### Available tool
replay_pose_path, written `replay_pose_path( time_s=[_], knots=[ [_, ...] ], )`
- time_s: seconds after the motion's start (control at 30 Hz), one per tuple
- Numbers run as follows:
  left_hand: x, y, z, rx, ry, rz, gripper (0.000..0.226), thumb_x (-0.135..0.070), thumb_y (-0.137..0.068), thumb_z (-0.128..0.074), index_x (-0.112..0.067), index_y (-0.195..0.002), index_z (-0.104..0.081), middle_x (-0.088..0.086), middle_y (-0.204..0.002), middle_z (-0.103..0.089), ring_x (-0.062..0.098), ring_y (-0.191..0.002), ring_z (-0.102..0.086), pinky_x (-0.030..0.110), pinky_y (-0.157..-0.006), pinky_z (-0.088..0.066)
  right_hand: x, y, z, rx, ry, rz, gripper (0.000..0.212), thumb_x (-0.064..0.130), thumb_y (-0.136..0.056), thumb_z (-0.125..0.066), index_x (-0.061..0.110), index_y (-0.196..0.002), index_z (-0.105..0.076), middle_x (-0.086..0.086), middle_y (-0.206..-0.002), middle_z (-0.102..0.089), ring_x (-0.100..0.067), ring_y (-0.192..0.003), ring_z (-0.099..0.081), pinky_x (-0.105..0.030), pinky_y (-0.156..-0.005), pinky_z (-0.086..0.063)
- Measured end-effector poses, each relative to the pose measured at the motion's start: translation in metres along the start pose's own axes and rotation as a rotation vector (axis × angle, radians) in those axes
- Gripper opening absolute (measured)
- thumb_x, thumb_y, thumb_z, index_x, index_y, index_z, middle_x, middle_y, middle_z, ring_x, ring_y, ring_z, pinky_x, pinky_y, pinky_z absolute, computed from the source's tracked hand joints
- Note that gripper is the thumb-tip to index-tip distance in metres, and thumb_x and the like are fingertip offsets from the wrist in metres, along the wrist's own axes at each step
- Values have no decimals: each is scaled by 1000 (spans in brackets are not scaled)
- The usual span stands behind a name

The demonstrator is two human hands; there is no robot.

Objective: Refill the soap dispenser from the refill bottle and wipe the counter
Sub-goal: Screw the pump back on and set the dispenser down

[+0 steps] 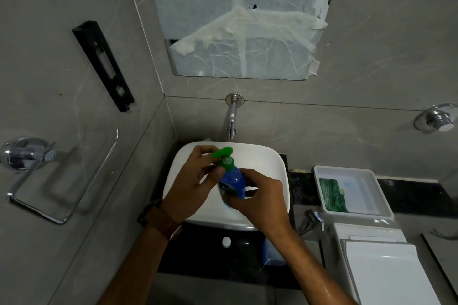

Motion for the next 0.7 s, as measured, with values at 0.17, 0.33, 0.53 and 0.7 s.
replay_pose_path(
  time_s=[0.17, 0.33, 0.53, 0.7],
  knots=[
    [3, 2, 0, -174, 30, 10, 44, -25, -76, -75, -29, -117, -60, -6, -117, -68, 8, -112, -66, 26, -96, -55, 1, -1, 0, 1, 4, 13, 60, 31, -70, -94, 23, -125, -71, 8, -111, -77, -9, -97, -71, -29, -87, -62],
    [16, -1, -9, -47, 76, 43, 34, -20, -96, -62, -10, -128, -56, 1, -129, -67, 18, -124, -61, 39, -105, -49, 0, -4, 5, -5, 20, 6, 60, 31, -71, -93, 25, -126, -69, 9, -113, -76, -2, -95, -68, -20, -88, -60],
    [13, -5, -2, -196, 32, 51, 36, -29, -81, -76, -18, -111, -61, 5, -112, -68, 20, -109, -66, 46, -100, -53, 2, -4, 4, 13, 24, 9, 58, 31, -71, -92, 27, -125, -70, 12, -112, -76, 0, -93, -68, -17, -88, -58],
    [15, -6, -11, -27, 197, 95, 37, -31, -101, -49, -14, -134, -51, 1, -130, -67, 21, -125, -60, 33, -102, -51, 2, -7, 6, 14, 8, -1, 58, 29, -74, -92, 23, -127, -69, 7, -117, -76, -10, -101, -70, -26, -93, -60]
  ],
)
Point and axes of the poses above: each hand's wrist, its own y-axis away from the middle knuckle, its own z-axis out of the back of the hand, x = y × z, the point moved 7 cm from there along -y, towards the middle knuckle
